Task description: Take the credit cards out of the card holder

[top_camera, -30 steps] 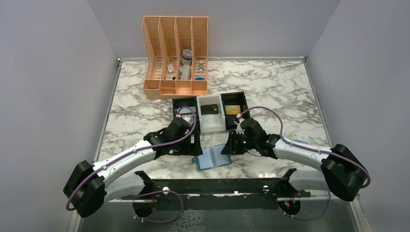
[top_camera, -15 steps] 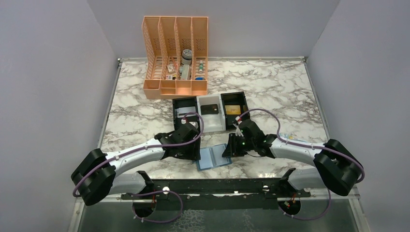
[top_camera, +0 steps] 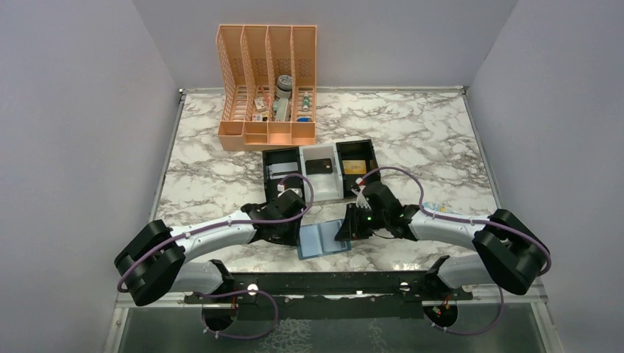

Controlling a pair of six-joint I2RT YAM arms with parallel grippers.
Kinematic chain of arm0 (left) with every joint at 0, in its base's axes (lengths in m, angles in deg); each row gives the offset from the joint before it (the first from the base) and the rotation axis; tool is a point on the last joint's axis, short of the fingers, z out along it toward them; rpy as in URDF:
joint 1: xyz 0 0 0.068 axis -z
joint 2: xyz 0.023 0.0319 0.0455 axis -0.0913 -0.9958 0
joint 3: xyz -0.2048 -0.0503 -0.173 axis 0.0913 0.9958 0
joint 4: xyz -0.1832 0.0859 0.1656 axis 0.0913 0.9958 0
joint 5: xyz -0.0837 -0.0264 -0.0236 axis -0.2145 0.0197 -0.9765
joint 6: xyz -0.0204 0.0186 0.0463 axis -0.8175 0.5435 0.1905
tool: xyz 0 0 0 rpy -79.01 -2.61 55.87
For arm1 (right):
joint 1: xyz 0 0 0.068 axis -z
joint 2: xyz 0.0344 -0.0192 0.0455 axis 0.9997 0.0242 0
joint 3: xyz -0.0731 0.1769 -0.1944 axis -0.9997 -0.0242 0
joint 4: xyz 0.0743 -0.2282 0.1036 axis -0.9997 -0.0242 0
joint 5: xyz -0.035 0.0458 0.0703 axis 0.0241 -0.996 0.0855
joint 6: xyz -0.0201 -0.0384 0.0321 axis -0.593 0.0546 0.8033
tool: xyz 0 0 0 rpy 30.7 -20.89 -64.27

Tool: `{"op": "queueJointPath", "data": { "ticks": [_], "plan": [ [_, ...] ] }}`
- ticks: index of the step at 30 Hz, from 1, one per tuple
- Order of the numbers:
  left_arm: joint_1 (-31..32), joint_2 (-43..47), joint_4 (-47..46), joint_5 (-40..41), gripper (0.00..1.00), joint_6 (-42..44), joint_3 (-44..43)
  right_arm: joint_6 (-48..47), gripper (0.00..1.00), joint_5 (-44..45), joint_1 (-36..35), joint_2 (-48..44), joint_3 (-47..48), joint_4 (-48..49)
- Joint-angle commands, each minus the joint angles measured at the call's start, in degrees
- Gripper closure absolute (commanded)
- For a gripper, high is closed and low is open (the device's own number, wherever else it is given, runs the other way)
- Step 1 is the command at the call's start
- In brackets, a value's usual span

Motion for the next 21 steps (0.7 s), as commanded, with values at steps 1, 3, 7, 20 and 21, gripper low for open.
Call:
{"op": "queueJointPath", "data": {
  "ticks": [1,3,7,20,21],
  "plan": [
    [0.59,-0.77,-1.92,1.72,0.66,-0.17,0.71,0.95,0.78,-4.30,-0.19,1.46,0.09,4.37],
    [0.73,-0.96,-2.15,1.86,0.67,-0.20,0.66,1.57,0.78,-5.20,-0.23,1.83,0.11,5.93],
    [0.81,-1.32,-2.45,2.22,0.69,-0.08,0.60,2.69,0.78,-9.02,-0.20,3.13,0.63,9.86],
    [0.97,-2.19,-3.14,2.52,0.71,0.26,0.36,-1.70,0.66,10.66,-0.25,-4.10,5.02,-11.51],
    [1.08,-2.23,-3.10,2.48,0.71,0.39,0.29,-1.91,0.65,11.63,-0.18,-4.41,4.84,-12.57]
  ]
}}
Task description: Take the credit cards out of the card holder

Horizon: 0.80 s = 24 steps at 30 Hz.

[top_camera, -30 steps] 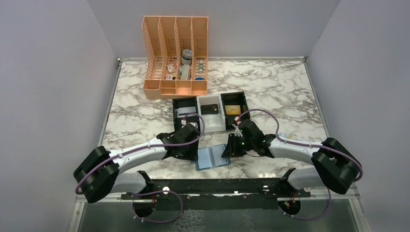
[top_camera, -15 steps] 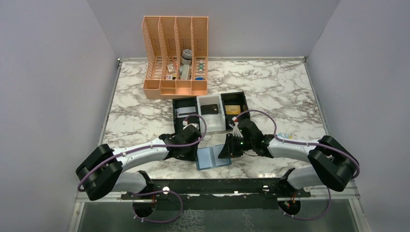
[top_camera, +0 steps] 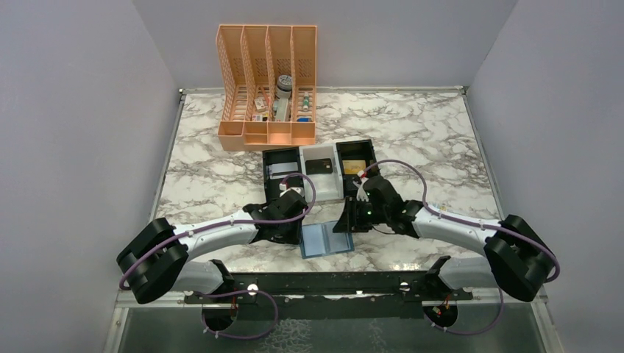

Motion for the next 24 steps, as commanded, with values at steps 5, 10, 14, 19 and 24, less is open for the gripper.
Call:
{"op": "queueJointPath", "data": {
  "ticks": [5,10,14,19,24],
  "plan": [
    [0.46,-0.88,-0.17,1.57,0.72,0.57,0.15,-2.84,0.64,8.75,-0.17,-1.19,0.27,-10.05],
    [0.53,-0.98,-0.32,1.43,0.72,0.59,0.16,-2.75,0.64,4.60,-0.20,1.50,-0.33,-6.01],
    [0.59,-1.35,-0.64,1.13,0.72,0.75,0.25,-2.73,0.65,2.77,-0.25,3.75,-0.27,-4.09],
    [0.61,-2.00,-1.03,0.71,0.73,0.89,0.26,-3.29,0.68,1.83,-0.28,3.98,-0.13,-3.17],
    [0.85,-2.43,-1.04,0.53,0.74,1.10,0.01,-3.99,0.68,1.85,-0.29,2.93,0.64,-4.42]
  ]
}}
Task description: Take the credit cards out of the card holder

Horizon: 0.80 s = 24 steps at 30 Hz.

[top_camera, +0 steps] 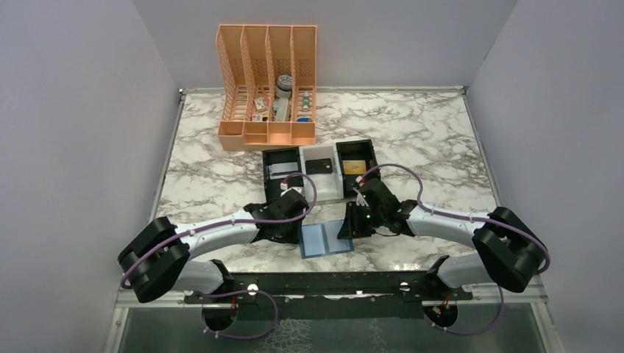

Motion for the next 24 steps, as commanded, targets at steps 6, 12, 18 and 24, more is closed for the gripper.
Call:
{"op": "queueJointPath", "data": {
  "ticks": [6,12,18,24],
  "plan": [
    [0.90,-2.22,-0.63,0.39,0.75,1.01,-0.10,-1.66,0.68,-1.81,-0.31,-0.73,1.40,-0.16],
    [0.87,-2.43,-0.63,0.46,0.76,1.00,-0.19,-1.49,0.70,-2.01,-0.31,-3.20,2.05,-0.98],
    [1.00,-2.94,-0.63,0.49,0.76,1.18,-0.62,-1.41,0.71,-2.73,-0.31,-3.30,2.91,-1.46],
    [1.01,-3.00,-0.64,0.58,0.77,1.29,-0.76,-0.53,0.71,-5.97,-0.31,-3.40,2.57,2.10]
  ]
}}
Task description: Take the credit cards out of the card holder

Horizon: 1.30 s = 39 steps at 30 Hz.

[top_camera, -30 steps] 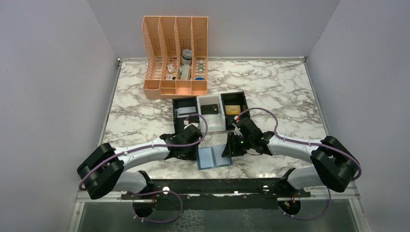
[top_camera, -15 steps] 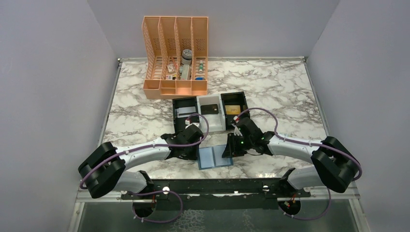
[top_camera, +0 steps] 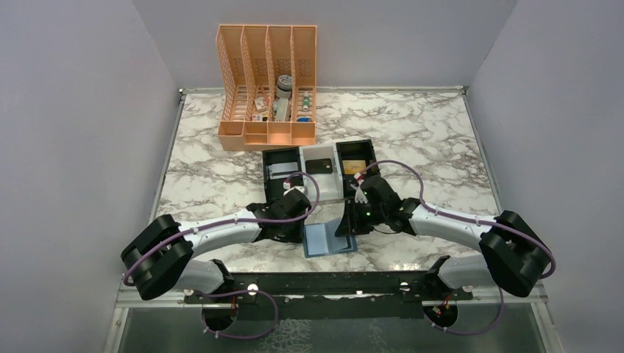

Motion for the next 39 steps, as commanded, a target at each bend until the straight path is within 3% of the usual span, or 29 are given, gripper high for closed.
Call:
{"op": "queueJointPath", "data": {
  "ticks": [1,7,14,24,30,39],
  "plan": [
    [0.46,-1.54,1.07,0.49,0.77,0.61,-0.14,0.67,0.71,-4.39,-0.31,-1.01,0.83,3.70],
    [0.48,-1.08,1.16,0.53,0.78,0.60,0.06,1.74,0.74,-9.42,-0.27,-0.40,0.45,9.25],
    [0.54,-0.74,1.14,0.64,0.78,0.52,0.13,2.96,0.66,-17.20,-1.05,6.08,2.51,16.70],
    [0.64,1.33,2.72,1.96,0.78,0.15,0.20,2.17,0.65,-16.81,-2.59,10.05,4.90,16.88],
    [0.60,3.57,6.85,5.20,0.74,-0.71,-1.04,0.79,0.65,-8.57,-2.59,6.08,4.81,11.00],
    [0.62,9.88,7.70,3.91,0.59,-0.22,-4.55,2.80,0.63,6.60,-2.52,0.10,2.90,4.49]
  ]
}}
